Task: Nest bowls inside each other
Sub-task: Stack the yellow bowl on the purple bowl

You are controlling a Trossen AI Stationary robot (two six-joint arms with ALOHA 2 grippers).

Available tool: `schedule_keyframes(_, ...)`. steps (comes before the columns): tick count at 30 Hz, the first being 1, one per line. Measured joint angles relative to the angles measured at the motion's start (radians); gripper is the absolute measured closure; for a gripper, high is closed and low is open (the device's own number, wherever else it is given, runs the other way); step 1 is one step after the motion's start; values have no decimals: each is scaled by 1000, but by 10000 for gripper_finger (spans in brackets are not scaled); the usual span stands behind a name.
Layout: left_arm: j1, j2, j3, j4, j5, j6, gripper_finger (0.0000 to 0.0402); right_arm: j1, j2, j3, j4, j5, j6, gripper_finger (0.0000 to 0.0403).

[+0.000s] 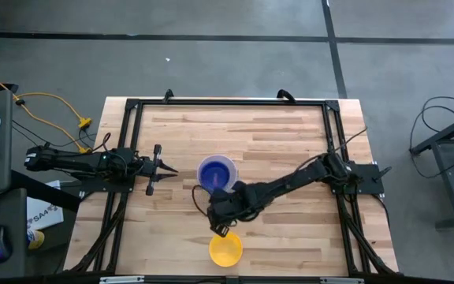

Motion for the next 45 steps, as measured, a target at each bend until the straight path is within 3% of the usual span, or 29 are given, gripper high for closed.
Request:
schedule_keyframes(6,0,0,0,0,0,0,350,58,2,0,-20,51,81,292)
schedule_keyframes(17,0,0,0,0,0,0,350,106,31,1,-38,19,197,292)
schedule_keyframes(45,0,0,0,0,0,0,350,168,73,0,-42,-9,302,292)
